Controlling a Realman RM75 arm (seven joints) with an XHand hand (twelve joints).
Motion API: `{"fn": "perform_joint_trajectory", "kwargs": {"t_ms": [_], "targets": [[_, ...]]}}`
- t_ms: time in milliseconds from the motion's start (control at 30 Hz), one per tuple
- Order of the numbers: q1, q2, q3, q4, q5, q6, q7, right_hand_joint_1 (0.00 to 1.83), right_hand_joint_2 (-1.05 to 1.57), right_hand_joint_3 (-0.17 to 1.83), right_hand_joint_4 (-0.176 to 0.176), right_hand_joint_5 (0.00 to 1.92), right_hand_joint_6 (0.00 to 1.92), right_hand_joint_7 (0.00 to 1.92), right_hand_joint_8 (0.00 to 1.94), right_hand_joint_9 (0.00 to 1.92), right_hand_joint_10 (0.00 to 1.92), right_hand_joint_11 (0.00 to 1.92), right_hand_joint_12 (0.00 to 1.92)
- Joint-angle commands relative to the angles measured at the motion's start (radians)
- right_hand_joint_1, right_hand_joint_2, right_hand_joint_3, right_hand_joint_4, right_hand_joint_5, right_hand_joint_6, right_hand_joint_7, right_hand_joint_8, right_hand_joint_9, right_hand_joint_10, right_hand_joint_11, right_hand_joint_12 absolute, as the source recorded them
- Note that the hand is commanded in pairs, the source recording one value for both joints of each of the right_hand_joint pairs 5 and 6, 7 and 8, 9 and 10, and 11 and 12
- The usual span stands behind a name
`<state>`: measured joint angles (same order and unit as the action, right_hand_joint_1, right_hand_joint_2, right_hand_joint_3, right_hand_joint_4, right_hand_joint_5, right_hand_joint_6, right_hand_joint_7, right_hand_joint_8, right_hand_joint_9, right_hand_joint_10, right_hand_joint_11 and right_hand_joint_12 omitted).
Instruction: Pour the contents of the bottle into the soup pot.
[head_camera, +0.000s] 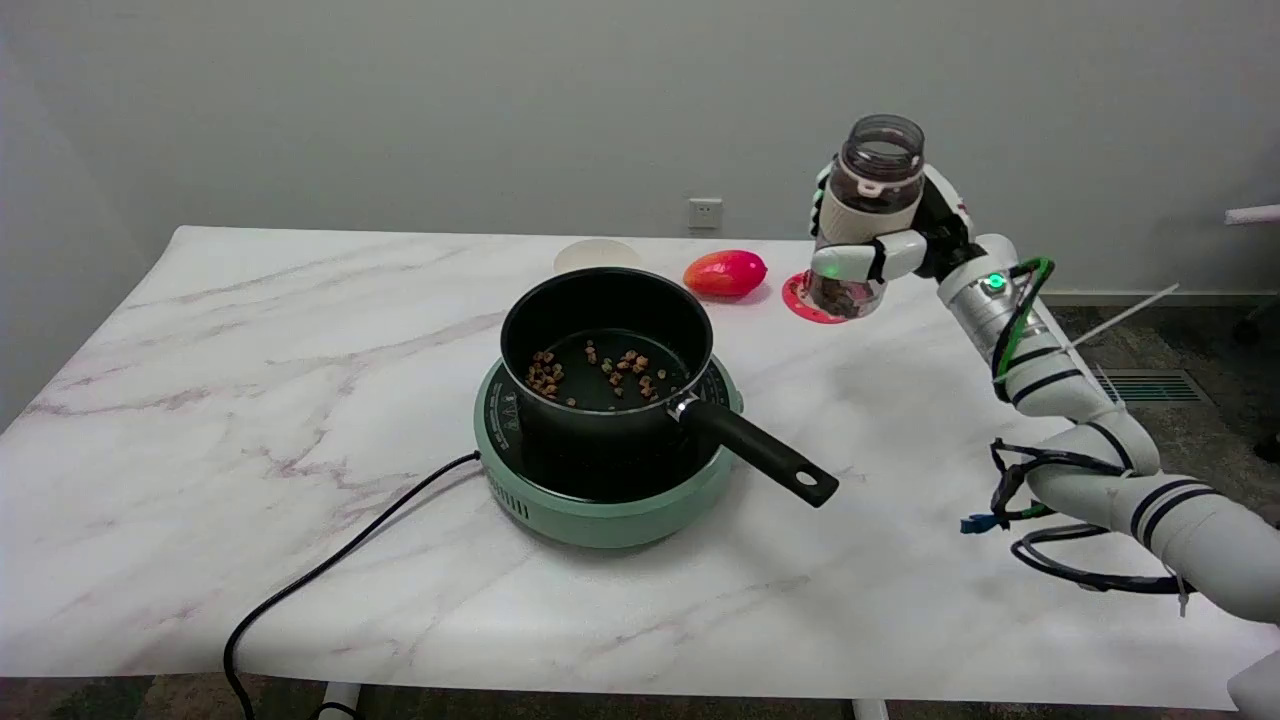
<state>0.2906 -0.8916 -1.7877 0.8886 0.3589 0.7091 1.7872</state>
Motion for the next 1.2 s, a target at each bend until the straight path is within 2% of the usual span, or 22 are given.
{"fn": "perform_joint_trajectory", "kwargs": {"t_ms": [33,167,400,533,733,1000,1200], "targets": [[0.041,0.050,0.081,0.391,-0.284,-0.314,-0.080,1.45,1.12,0.44,0.000,1.92,1.92,1.92,1.92,1.33,1.33,1.22,1.22],[0.062,0.090,0.069,0.523,-0.346,-0.449,-0.115,1.47,1.08,0.46,0.000,1.88,1.88,1.91,1.91,1.32,1.32,1.21,1.21],[0.108,0.140,0.003,0.700,-0.567,-0.688,-0.117,1.52,0.89,0.57,0.000,1.75,1.75,1.87,1.87,1.29,1.29,1.15,1.15],[0.116,0.142,-0.014,0.748,-0.634,-0.732,-0.124,1.55,0.78,0.66,0.000,1.69,1.69,1.84,1.84,1.27,1.27,1.12,1.12],[0.121,0.140,-0.048,0.847,-0.686,-0.794,-0.263,1.56,0.71,0.72,0.000,1.66,1.66,1.83,1.83,1.26,1.26,1.10,1.10],[0.102,0.136,-0.078,0.924,-0.848,-0.820,-0.331,1.57,0.72,0.72,0.000,1.70,1.70,1.84,1.84,1.27,1.27,1.12,1.12],[0.098,0.135,-0.154,0.962,-0.997,-0.821,-0.382,1.56,0.75,0.69,0.000,1.71,1.71,1.85,1.85,1.27,1.27,1.13,1.13]]}}
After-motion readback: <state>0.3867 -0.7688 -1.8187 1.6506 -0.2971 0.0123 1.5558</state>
